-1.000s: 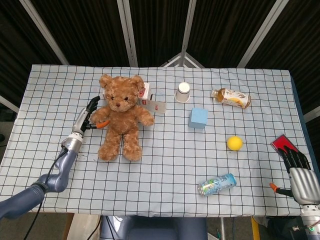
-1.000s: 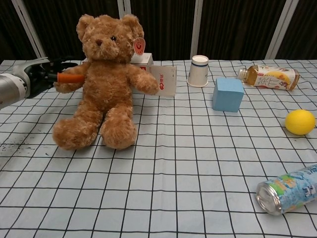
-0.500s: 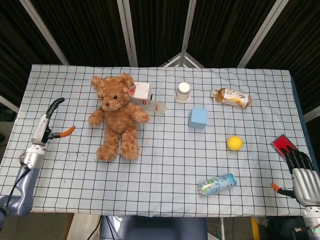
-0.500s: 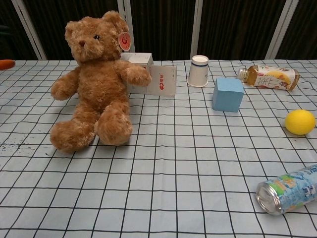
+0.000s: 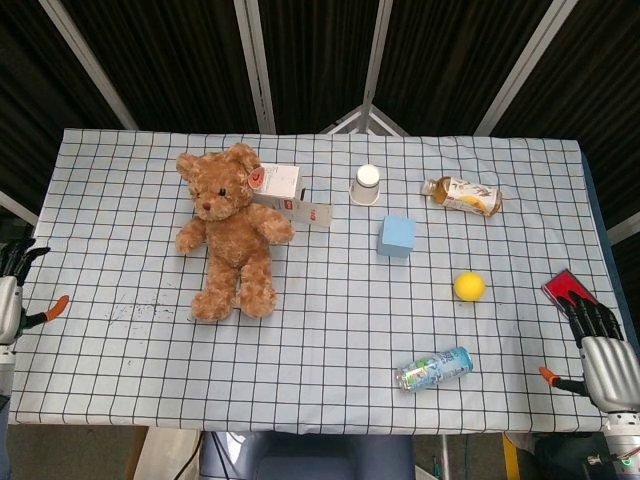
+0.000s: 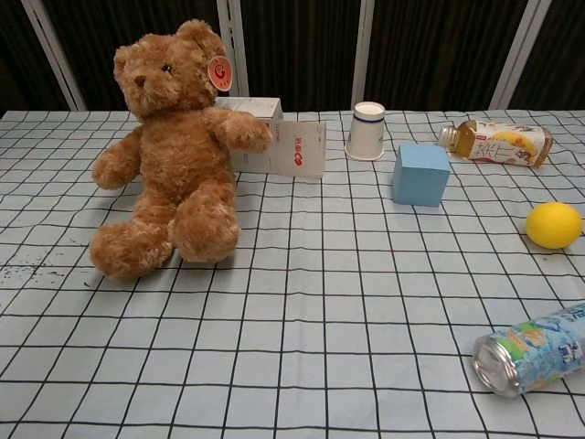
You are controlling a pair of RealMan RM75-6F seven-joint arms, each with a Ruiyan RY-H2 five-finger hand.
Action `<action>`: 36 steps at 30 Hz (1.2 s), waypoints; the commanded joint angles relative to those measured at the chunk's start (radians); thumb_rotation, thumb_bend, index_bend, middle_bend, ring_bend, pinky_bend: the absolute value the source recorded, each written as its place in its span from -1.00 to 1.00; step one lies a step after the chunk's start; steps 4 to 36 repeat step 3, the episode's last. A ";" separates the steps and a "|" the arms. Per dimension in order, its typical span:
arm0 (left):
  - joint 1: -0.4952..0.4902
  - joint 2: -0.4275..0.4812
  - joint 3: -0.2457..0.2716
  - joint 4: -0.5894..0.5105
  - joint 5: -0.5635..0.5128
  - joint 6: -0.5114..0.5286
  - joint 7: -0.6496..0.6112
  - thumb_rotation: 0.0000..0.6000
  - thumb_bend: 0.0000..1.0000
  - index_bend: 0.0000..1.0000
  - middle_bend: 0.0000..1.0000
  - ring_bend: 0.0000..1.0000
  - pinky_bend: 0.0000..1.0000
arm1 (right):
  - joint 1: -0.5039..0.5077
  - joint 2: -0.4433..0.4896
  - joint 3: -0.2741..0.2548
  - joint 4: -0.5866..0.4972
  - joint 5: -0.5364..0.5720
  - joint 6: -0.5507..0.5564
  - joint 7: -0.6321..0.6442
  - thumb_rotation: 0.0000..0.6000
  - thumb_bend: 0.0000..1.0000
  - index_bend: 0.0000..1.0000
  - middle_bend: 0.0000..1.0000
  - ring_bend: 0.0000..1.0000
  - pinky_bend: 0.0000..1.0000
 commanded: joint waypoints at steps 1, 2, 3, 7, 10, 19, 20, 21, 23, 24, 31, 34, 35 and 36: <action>0.056 0.069 0.051 -0.171 -0.069 0.052 0.291 1.00 -0.28 -0.61 -0.83 -1.00 -1.00 | -0.001 0.000 0.001 0.001 -0.001 0.003 0.002 1.00 -0.74 -0.89 -0.96 -1.00 -1.00; 0.057 0.074 0.052 -0.187 -0.068 0.056 0.300 1.00 -0.28 -0.61 -0.83 -1.00 -1.00 | -0.001 0.000 0.001 0.002 -0.001 0.004 0.002 1.00 -0.74 -0.89 -0.96 -1.00 -1.00; 0.058 0.079 0.054 -0.198 -0.063 0.059 0.305 1.00 -0.28 -0.61 -0.83 -1.00 -1.00 | -0.001 0.001 0.001 0.002 -0.001 0.004 0.003 1.00 -0.74 -0.89 -0.96 -1.00 -1.00; 0.058 0.079 0.054 -0.198 -0.063 0.059 0.305 1.00 -0.28 -0.61 -0.83 -1.00 -1.00 | -0.001 0.001 0.001 0.002 -0.001 0.004 0.003 1.00 -0.74 -0.89 -0.96 -1.00 -1.00; 0.058 0.079 0.054 -0.198 -0.063 0.059 0.305 1.00 -0.28 -0.61 -0.83 -1.00 -1.00 | -0.001 0.001 0.001 0.002 -0.001 0.004 0.003 1.00 -0.74 -0.89 -0.96 -1.00 -1.00; 0.058 0.079 0.054 -0.198 -0.063 0.059 0.305 1.00 -0.28 -0.61 -0.83 -1.00 -1.00 | -0.001 0.001 0.001 0.002 -0.001 0.004 0.003 1.00 -0.74 -0.89 -0.96 -1.00 -1.00; 0.058 0.079 0.054 -0.198 -0.063 0.059 0.305 1.00 -0.28 -0.61 -0.83 -1.00 -1.00 | -0.001 0.001 0.001 0.002 -0.001 0.004 0.003 1.00 -0.74 -0.89 -0.96 -1.00 -1.00; 0.058 0.079 0.054 -0.198 -0.063 0.059 0.305 1.00 -0.28 -0.61 -0.83 -1.00 -1.00 | -0.001 0.001 0.001 0.002 -0.001 0.004 0.003 1.00 -0.74 -0.89 -0.96 -1.00 -1.00; 0.058 0.079 0.054 -0.198 -0.063 0.059 0.305 1.00 -0.28 -0.61 -0.83 -1.00 -1.00 | -0.001 0.001 0.001 0.002 -0.001 0.004 0.003 1.00 -0.74 -0.89 -0.96 -1.00 -1.00; 0.058 0.079 0.054 -0.198 -0.063 0.059 0.305 1.00 -0.28 -0.61 -0.83 -1.00 -1.00 | -0.001 0.001 0.001 0.002 -0.001 0.004 0.003 1.00 -0.74 -0.89 -0.96 -1.00 -1.00; 0.058 0.079 0.054 -0.198 -0.063 0.059 0.305 1.00 -0.28 -0.61 -0.83 -1.00 -1.00 | -0.001 0.001 0.001 0.002 -0.001 0.004 0.003 1.00 -0.74 -0.89 -0.96 -1.00 -1.00; 0.058 0.079 0.054 -0.198 -0.063 0.059 0.305 1.00 -0.28 -0.61 -0.83 -1.00 -1.00 | -0.001 0.001 0.001 0.002 -0.001 0.004 0.003 1.00 -0.74 -0.89 -0.96 -1.00 -1.00; 0.058 0.079 0.054 -0.198 -0.063 0.059 0.305 1.00 -0.28 -0.61 -0.83 -1.00 -1.00 | -0.001 0.001 0.001 0.002 -0.001 0.004 0.003 1.00 -0.74 -0.89 -0.96 -1.00 -1.00; 0.058 0.079 0.054 -0.198 -0.063 0.059 0.305 1.00 -0.28 -0.61 -0.83 -1.00 -1.00 | -0.001 0.001 0.001 0.002 -0.001 0.004 0.003 1.00 -0.74 -0.89 -0.96 -1.00 -1.00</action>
